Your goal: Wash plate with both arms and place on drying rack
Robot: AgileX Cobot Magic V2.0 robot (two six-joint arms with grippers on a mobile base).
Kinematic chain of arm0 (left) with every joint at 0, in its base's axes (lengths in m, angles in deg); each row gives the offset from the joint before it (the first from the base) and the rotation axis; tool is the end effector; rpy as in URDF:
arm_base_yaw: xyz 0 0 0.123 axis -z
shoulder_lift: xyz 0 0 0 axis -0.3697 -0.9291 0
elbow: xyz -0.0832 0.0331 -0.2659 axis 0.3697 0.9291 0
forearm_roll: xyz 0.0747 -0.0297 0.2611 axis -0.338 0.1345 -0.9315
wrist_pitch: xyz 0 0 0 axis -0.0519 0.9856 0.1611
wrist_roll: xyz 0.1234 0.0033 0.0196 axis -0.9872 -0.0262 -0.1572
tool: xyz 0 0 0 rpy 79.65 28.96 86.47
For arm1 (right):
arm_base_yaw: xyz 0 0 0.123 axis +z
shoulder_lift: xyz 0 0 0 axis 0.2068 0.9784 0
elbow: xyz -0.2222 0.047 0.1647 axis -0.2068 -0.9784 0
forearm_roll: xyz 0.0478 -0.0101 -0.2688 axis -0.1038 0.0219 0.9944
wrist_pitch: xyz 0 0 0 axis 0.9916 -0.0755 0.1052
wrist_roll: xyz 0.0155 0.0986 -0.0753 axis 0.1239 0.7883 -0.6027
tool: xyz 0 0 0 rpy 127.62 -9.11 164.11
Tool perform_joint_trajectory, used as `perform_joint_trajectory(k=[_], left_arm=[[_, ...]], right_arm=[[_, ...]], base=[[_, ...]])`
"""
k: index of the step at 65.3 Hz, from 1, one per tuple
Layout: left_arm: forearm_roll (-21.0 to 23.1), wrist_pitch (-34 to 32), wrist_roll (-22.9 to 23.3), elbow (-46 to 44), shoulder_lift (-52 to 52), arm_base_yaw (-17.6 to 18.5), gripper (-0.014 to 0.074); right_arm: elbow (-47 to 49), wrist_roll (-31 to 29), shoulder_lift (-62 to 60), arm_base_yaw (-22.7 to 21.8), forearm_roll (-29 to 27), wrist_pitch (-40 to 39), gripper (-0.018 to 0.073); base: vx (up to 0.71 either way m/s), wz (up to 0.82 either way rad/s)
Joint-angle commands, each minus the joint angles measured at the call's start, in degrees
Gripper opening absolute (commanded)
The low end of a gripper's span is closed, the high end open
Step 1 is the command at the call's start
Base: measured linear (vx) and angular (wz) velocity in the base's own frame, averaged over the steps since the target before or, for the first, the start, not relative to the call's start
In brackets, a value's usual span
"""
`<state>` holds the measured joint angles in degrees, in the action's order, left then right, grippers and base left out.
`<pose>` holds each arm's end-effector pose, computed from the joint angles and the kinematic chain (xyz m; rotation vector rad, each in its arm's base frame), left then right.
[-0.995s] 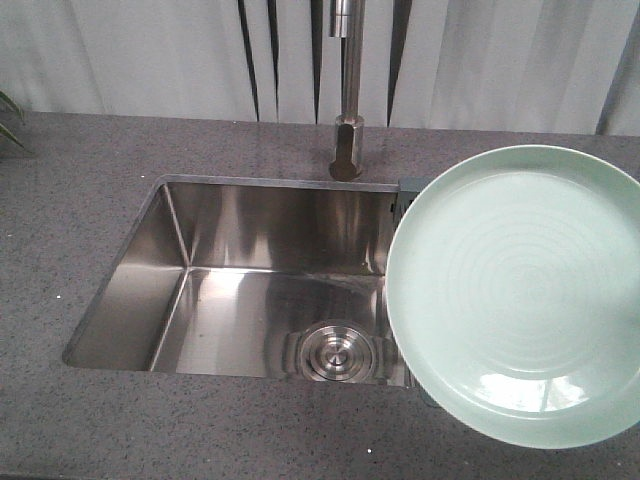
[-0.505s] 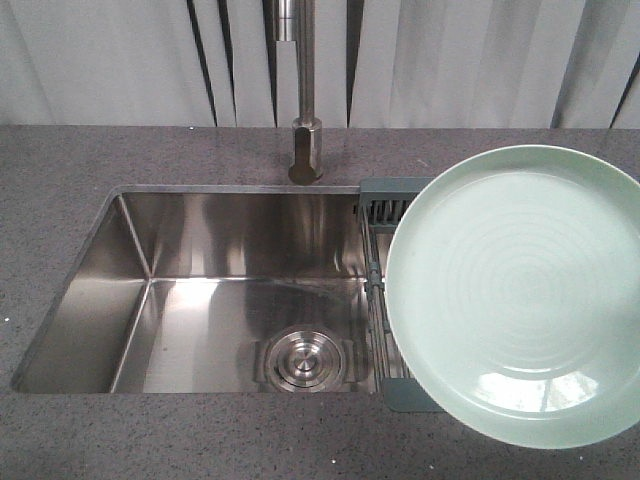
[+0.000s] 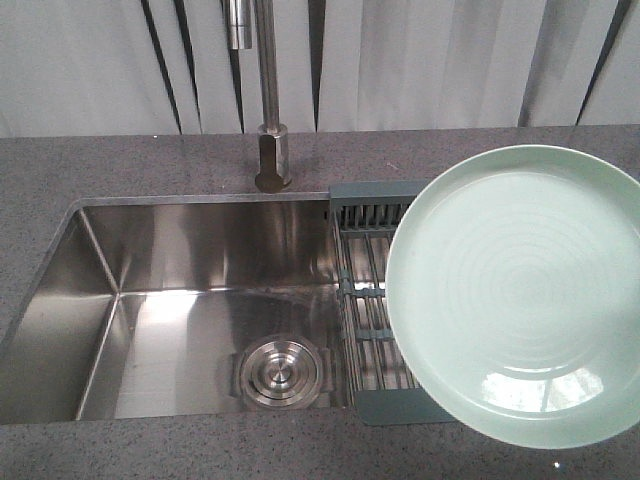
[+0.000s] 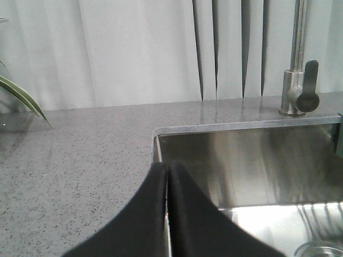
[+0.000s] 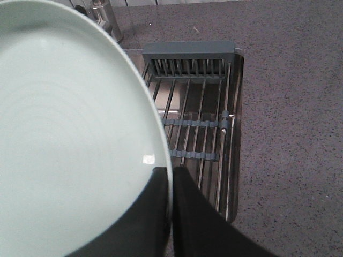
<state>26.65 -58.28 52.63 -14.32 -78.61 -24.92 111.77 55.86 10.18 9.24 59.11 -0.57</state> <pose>0.1166 0.0065 0.2015 -0.0668 1.5499 0.0202 0.1603 0.0321 0.3627 -0.1473 2.1221 0.3112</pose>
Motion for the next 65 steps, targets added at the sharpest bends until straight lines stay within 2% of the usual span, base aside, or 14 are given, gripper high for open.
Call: perform_joint_trajectory(k=[1,65], left_arm=[[0.22,-4.38,0.35,1.31,0.83,0.29,-0.0006],[0.22,-4.38,0.35,1.31,0.83,0.29,-0.0006]], right_arm=[[1.42,0.02,0.09,-0.39,-1.13,-3.66,-0.0003],[1.42,0.02,0.09,-0.39,-1.13,-3.66,-0.0003]], base=[[0.03,-0.03],[0.03,-0.01]])
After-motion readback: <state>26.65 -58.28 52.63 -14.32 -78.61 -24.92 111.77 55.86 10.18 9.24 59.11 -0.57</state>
